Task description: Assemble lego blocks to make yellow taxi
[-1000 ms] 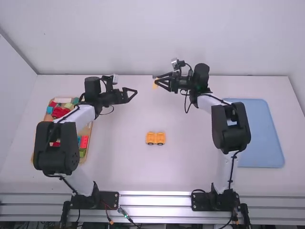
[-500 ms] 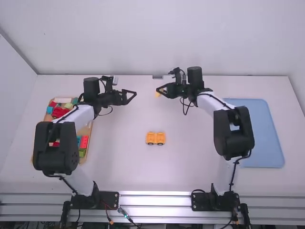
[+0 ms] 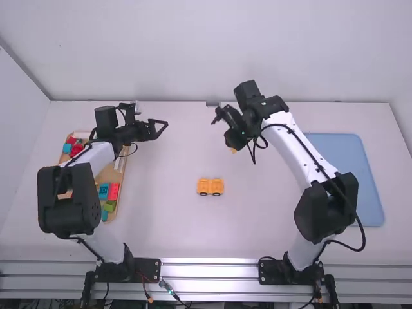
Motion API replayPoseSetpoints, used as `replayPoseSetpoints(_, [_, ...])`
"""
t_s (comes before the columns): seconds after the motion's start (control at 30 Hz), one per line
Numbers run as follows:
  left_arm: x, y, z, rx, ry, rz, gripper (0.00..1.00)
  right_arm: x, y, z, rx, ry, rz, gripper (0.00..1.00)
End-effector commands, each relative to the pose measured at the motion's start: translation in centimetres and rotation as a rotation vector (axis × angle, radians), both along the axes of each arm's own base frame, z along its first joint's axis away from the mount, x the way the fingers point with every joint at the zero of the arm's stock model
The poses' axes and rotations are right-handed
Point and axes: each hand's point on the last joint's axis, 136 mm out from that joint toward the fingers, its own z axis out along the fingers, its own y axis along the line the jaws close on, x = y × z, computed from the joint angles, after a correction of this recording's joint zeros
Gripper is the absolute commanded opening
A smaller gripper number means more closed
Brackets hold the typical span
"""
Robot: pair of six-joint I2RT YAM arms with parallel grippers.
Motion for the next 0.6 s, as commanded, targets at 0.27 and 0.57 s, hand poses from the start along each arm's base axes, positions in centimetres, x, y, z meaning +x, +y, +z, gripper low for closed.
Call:
replayPoseSetpoints(0.27, [0.1, 0.0, 0.5, 0.005, -0.011, -0.018, 0.99, -4.0, -3.4, -10.2, -0.490, 0.201, 0.595, 0.00])
replayPoseSetpoints(0.57, [-0.2, -0.1, 0.0, 0.000, 0.019, -0.016, 0.99, -5.8, -3.1, -13.4, -0.452, 0.326, 0.636, 0.00])
